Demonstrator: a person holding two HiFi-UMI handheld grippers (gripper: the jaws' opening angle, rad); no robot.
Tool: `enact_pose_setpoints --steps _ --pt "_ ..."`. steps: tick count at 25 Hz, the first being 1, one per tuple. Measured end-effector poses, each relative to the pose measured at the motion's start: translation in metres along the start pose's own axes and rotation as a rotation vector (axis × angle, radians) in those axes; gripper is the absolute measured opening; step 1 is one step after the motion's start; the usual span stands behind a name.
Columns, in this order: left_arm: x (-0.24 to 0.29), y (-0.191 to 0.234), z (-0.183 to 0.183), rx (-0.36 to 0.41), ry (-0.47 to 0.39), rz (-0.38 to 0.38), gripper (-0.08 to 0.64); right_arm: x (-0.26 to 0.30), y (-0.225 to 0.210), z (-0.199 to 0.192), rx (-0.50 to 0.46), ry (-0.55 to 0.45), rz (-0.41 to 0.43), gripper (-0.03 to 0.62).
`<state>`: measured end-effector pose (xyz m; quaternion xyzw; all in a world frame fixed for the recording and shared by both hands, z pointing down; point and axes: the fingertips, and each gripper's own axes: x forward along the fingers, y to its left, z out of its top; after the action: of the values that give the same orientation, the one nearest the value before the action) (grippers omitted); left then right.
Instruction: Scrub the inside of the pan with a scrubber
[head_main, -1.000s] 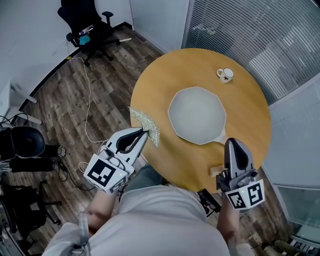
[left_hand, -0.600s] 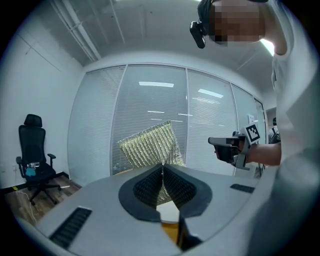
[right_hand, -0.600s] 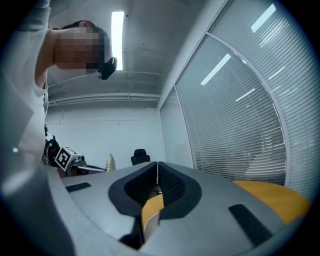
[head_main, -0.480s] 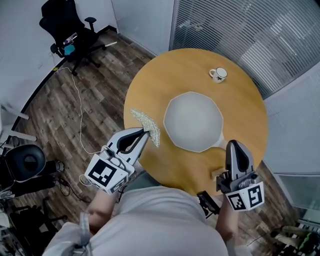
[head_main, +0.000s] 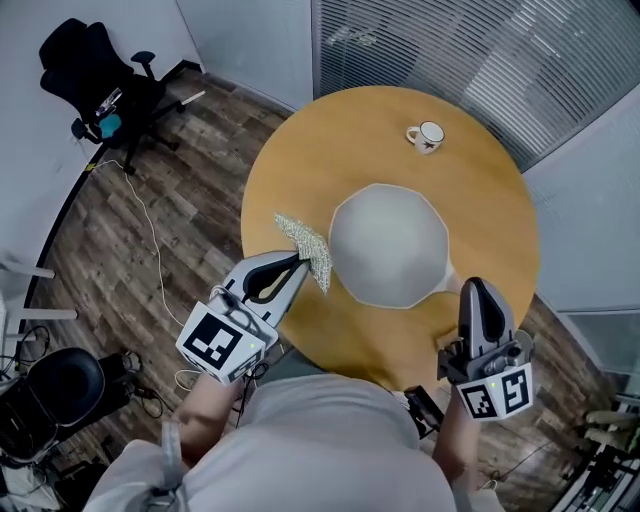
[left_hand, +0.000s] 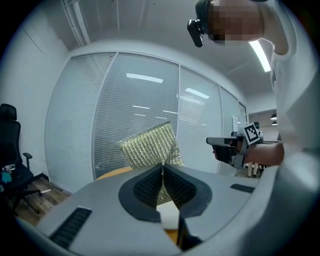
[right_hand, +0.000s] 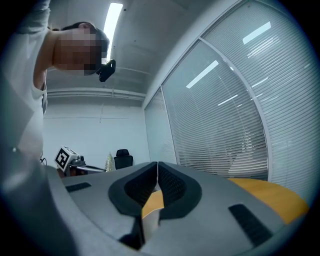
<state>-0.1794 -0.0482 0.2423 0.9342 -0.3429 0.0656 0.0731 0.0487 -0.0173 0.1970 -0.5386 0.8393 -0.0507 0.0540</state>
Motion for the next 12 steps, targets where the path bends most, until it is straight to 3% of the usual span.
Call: enact_pose_setpoints --steps 12 --pt "0.013 -0.009 -0.009 -0.016 0.035 0.018 0.018 -0.013 -0.031 -0.007 0.008 0.043 -0.026 0.020"
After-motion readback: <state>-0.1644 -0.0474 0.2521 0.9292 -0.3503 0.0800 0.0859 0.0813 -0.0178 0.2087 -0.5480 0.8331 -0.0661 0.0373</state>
